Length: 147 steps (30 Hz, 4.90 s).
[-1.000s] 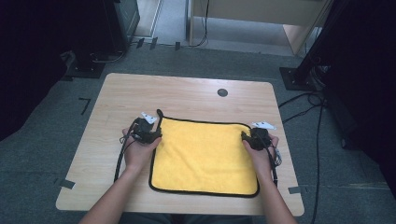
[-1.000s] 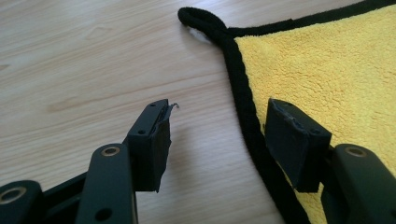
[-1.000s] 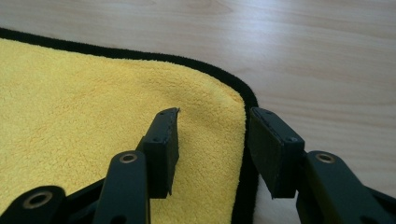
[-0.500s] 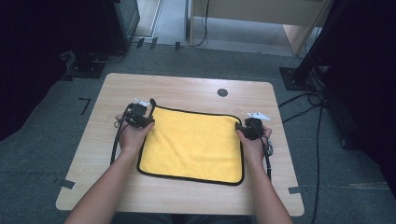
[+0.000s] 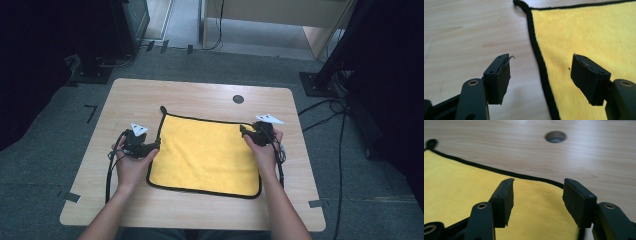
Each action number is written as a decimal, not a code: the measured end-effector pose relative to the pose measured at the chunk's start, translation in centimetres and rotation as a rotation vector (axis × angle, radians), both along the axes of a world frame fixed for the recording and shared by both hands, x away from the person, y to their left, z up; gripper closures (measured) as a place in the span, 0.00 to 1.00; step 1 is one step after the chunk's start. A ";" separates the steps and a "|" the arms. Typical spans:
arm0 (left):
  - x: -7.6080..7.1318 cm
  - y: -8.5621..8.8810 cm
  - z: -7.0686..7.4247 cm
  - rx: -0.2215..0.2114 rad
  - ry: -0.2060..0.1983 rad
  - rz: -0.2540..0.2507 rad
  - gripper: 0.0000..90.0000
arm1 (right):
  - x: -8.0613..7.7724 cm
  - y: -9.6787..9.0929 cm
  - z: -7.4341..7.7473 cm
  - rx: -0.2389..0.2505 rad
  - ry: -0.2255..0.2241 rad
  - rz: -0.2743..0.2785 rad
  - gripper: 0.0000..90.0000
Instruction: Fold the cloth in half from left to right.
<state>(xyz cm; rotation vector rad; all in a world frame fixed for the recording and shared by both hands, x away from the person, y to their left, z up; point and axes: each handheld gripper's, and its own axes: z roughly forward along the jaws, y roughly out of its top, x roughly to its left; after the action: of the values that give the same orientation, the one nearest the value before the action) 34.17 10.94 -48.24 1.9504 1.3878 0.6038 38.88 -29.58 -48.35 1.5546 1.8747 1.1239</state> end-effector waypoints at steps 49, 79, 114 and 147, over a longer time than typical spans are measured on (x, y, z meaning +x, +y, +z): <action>-12.3 1.2 -2.8 0.007 0.052 -0.182 0.88 | 8.9 27.5 -2.9 -0.143 0.095 0.299 0.92; -12.5 -22.9 0.5 -0.273 -0.014 -0.648 0.71 | 4.5 -2.0 0.3 0.097 0.034 0.011 0.81; -9.8 -7.6 -2.7 0.053 0.048 -0.319 0.50 | 3.6 7.8 -3.6 -0.131 0.066 -0.006 0.57; -9.1 -0.7 -3.0 -0.114 0.041 -0.250 0.42 | 1.7 7.5 -3.4 0.093 0.143 0.090 0.89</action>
<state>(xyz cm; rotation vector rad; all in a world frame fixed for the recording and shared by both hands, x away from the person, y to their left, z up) 25.02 10.25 -51.19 2.0122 1.1520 0.3614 40.62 -22.08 -51.78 1.6557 2.0306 1.1823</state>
